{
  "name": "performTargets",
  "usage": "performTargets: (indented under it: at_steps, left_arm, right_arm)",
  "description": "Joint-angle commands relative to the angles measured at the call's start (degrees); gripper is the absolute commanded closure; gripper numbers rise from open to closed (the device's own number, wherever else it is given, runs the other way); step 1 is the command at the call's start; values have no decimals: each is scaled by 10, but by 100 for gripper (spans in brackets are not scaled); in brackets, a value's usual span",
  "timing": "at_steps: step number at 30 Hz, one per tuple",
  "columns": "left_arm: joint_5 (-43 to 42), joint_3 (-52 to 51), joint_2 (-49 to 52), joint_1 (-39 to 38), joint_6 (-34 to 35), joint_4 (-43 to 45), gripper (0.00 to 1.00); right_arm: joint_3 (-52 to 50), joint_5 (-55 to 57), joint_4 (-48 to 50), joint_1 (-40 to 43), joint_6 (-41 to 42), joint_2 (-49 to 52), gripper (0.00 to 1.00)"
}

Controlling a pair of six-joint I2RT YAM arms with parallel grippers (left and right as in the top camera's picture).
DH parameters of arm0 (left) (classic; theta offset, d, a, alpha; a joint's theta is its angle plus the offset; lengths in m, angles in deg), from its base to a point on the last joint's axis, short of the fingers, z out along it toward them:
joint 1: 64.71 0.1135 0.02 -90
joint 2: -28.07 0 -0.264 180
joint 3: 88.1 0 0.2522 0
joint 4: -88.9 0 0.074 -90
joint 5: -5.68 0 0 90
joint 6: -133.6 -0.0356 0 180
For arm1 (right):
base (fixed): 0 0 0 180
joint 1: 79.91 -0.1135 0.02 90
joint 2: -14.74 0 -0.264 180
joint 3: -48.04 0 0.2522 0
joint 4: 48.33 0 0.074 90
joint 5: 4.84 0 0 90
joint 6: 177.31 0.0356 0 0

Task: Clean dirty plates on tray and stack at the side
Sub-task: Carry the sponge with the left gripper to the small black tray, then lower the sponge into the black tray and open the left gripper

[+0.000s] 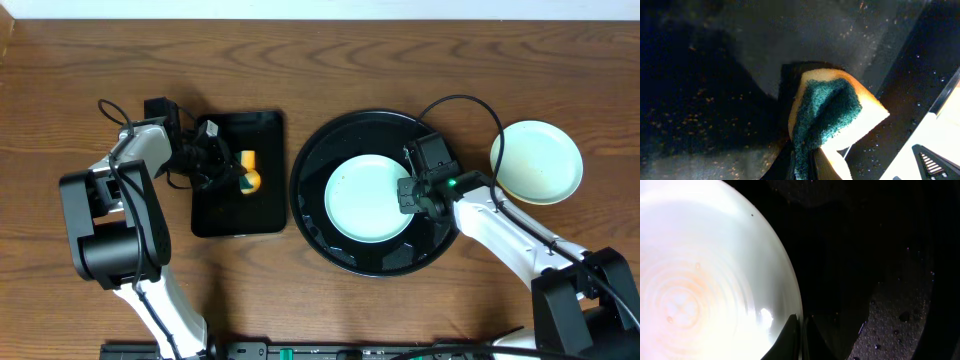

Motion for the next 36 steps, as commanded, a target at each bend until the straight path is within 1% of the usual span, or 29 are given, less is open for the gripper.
performTargets:
  at_steps: [1,8,12,15,19,21,25,36]
  left_arm:
    - [69,0,-2,10,-3,-4,92]
    - [123,0,-13,-5,1,-4,93]
    - [143,1,-54,-15,-1,-4,93]
    - [197,1,-110,-22,-1,-7,93]
    - [307,1,-180,-40,-1,-17,93]
    - [339,1,-196,-52,-1,-21,93]
    - [389,-4,-187,-83,-1,-26,93]
    - [388,-24,-78,-154,-1,-19,93]
  right_arm:
    - [1,12,-1,-2,4,1,99]
    - [1,12,-1,-2,4,1,99]
    - [1,12,-1,-2,4,1,99]
    - [1,12,-1,-2,4,1,99]
    - [1,12,-1,-2,3,1,99]
    - [1,12,-1,-2,4,1,99]
    - [1,12,0,-2,4,1,99]
    - [1,12,-1,-2,4,1,99]
